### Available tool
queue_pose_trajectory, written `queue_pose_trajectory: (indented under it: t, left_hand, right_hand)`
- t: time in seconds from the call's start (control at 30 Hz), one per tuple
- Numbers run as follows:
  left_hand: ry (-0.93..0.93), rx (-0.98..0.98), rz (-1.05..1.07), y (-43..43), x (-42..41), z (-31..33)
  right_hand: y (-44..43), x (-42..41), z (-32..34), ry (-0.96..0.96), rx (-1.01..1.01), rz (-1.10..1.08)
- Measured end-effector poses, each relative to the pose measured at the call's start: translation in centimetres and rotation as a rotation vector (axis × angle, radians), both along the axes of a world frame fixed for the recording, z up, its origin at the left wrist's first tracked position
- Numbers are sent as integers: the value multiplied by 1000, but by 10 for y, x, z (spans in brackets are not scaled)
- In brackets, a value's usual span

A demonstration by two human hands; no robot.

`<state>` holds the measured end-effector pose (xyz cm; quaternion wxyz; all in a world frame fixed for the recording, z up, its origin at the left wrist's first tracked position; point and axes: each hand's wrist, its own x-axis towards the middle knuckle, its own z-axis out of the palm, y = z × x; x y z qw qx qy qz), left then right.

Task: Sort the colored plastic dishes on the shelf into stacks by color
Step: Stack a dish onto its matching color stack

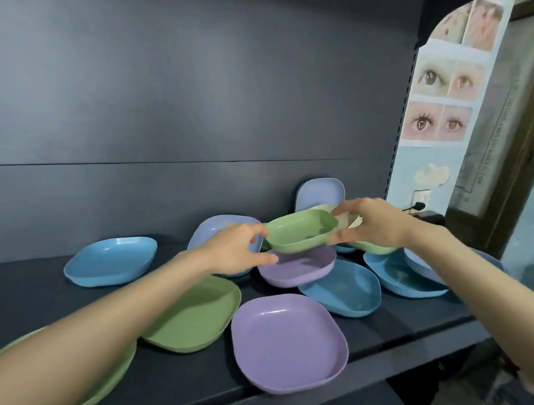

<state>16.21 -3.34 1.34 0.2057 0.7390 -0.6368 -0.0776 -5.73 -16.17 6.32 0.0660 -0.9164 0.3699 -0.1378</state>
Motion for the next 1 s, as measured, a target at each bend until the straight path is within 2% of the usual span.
queue_pose_trajectory:
  t: [0.33,0.53,0.8,1.0]
  left_hand:
    - [156,-47,138,-26,-20,-10]
    - [231,-147,154,-29,-23,-16]
    - [276,-167,176,-35,-27,-21]
    - [393,-271,192,-32,-31,-20]
  right_hand:
    - [-34,-3,-16,-94,108,147]
    - [-46,1,-24,-154,81,162]
    - [-48,3,-33,-218,87,185]
    - [-46,-1,-29,-298,47,180]
